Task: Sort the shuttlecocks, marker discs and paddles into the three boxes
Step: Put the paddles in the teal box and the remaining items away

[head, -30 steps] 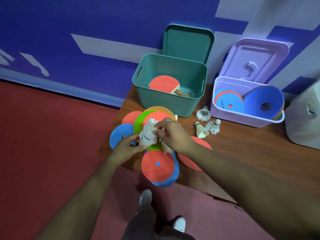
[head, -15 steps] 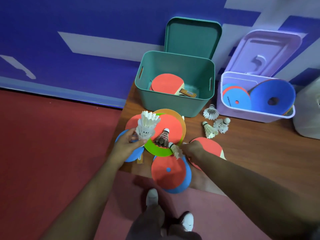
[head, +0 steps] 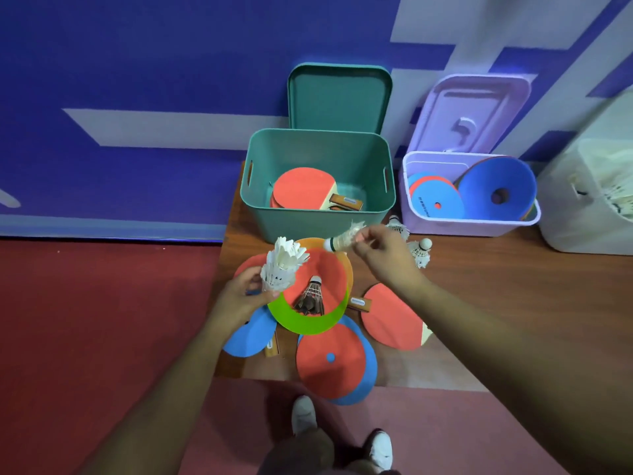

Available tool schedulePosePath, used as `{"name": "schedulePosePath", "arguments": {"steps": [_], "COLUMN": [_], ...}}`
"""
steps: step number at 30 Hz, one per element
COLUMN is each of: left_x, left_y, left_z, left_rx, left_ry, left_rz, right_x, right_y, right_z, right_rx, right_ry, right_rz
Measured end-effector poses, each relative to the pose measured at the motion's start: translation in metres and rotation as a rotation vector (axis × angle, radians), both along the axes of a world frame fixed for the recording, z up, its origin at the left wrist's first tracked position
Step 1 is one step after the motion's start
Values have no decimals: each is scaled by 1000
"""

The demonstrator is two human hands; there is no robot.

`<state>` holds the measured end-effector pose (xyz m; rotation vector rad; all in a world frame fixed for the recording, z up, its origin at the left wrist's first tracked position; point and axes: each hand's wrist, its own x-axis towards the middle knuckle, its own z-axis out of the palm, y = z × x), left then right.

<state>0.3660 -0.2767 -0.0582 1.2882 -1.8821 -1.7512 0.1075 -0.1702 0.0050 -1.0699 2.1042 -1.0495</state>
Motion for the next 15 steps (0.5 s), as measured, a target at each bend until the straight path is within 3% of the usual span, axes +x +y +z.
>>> {"name": "schedulePosePath", "arguments": {"steps": [4, 10, 12, 15], "left_x": [-3, -1, 6, 15], "left_y": [-9, -14, -16, -22], "left_z": [6, 5, 2, -3], "left_rx": [1, -15, 35, 94], "left_ry": [11, 23, 54, 104], "left_rz": [-35, -34, 9, 85], "right_x": [13, 53, 58, 53], "right_y": [-24, -39, -44, -44], "right_z": [20, 6, 4, 2], "right_rx": [-80, 27, -18, -114], "right_ry": [42, 95, 114, 142], "right_rz": [156, 436, 420, 228]}}
